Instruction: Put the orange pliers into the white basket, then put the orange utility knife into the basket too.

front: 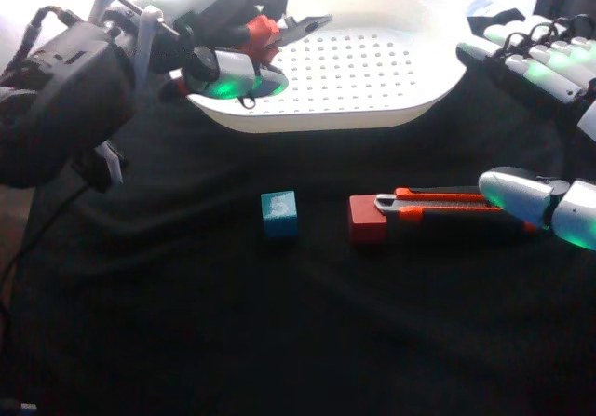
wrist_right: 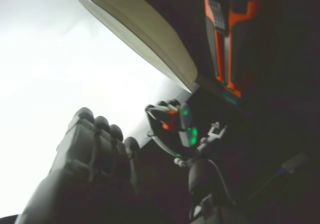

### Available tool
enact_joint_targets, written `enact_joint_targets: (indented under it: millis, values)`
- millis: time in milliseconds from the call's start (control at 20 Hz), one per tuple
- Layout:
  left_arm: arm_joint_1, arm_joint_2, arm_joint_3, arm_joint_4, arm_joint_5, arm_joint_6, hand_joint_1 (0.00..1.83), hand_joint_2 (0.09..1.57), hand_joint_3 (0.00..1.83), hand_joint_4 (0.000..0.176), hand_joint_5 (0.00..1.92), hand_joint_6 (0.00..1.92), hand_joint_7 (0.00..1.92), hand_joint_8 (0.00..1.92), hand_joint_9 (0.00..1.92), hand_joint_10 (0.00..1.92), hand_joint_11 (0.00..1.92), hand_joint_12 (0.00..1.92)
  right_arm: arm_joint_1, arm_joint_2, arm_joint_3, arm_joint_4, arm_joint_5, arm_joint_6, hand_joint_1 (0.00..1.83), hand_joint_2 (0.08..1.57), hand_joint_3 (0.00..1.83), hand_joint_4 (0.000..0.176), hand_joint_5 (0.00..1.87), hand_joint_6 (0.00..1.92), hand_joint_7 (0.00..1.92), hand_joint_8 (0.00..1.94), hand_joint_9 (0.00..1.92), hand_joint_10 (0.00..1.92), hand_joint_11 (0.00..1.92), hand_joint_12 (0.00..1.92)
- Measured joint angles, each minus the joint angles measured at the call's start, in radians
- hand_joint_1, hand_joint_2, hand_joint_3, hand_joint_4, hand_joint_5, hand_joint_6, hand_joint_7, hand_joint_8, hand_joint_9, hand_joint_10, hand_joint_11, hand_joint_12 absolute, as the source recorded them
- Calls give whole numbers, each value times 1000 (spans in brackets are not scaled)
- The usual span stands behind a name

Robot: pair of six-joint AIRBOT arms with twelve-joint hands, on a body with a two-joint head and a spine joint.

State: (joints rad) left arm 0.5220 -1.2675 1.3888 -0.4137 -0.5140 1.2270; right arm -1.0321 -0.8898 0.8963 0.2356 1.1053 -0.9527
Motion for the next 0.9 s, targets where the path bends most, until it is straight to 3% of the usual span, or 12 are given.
enact_joint_targets:
  millis: [100, 150, 250, 350, 400, 450, 500, 600, 650, 700, 800, 900]
  values:
    - [-5, -28, 43, -23, 79, 10, 1541, 1204, 0, 0, 927, 1921, 1042, 1921, 1174, 1921, 1291, 1921, -1, -4, 2, 1, -6, 3, 337, 1295, 2, 92, 0, 0, 0, 0, 0, 0, 0, 0]
    - [-10, -49, 71, -39, 103, 14, 1545, 1213, 0, 0, 932, 1921, 1062, 1921, 1197, 1921, 1318, 1921, -1, -4, 2, -4, -10, 5, 362, 1294, 1, 124, 0, 0, 0, 0, 0, 0, 0, 0]
    - [-22, -91, 131, -63, 142, 19, 1514, 1238, 9, 0, 890, 1921, 1057, 1921, 1186, 1921, 1312, 1921, 0, -9, 2, -12, -11, 6, 387, 1301, 3, 111, 0, 0, 0, 0, 0, 0, 0, 0]
    - [-22, -107, 146, -80, 166, 19, 1292, 1269, 10, 0, 574, 1921, 720, 1921, 882, 1921, 1042, 1921, -1, -10, 2, -13, -13, 9, 409, 1297, 0, 101, 0, 0, 0, 0, 0, 0, 0, 0]
    - [-22, -111, 145, -77, 185, 19, 999, 1281, 0, 8, 263, 1222, 365, 1284, 421, 1687, 520, 1921, -1, -10, 2, -6, -12, 10, 411, 1307, 4, 79, 0, 0, 0, 0, 0, 0, 0, 0]
    - [-22, -113, 145, -77, 188, 19, 999, 1281, 0, 8, 263, 1222, 365, 1284, 421, 1687, 520, 1921, -1, -10, 2, -4, -11, 10, 411, 1307, 4, 79, 0, 0, 0, 0, 0, 0, 0, 0]
    - [-22, -113, 145, -80, 189, 17, 907, 1260, 0, 40, 227, 774, 272, 853, 188, 1381, 103, 1881, -1, -10, 2, -5, -12, 11, 400, 1311, 4, 79, 0, 0, 0, 0, 0, 0, 0, 0]
    - [-22, -111, 145, -84, 179, 15, 692, 1246, 1, 80, 66, 168, 68, 137, 18, 295, 3, 732, -6, -10, 2, -9, -9, 12, 421, 1308, 1, 85, 0, 0, 0, 0, 0, 0, 0, 0]
    - [-22, -110, 145, -84, 172, 15, 548, 1245, 1, 78, 12, 33, 13, 27, 3, 58, 0, 146, -6, -10, 2, -11, -11, 12, 434, 1302, 0, 88, 0, 0, 0, 0, 0, 0, 0, 0]
    - [-22, -106, 143, -83, 170, 13, 446, 1235, 0, 111, 2, 6, 2, 5, 0, 11, 0, 28, -7, -10, 2, -12, -14, 12, 439, 1303, 0, 88, 0, 0, 0, 0, 0, 0, 0, 0]
    - [-22, -101, 136, -80, 163, 14, 355, 1220, 0, 105, 0, 0, 0, 0, 0, 0, 0, 0, -7, -10, 2, -7, -13, 12, 454, 1298, 0, 89, 0, 0, 0, 0, 0, 0, 0, 0]
    - [-24, -97, 120, -72, 153, 15, 277, 1199, 0, 128, 0, 0, 0, 0, 0, 0, 0, 0, -7, -10, 2, -8, -13, 12, 414, 1293, 0, 100, 0, 0, 0, 0, 0, 0, 0, 0]
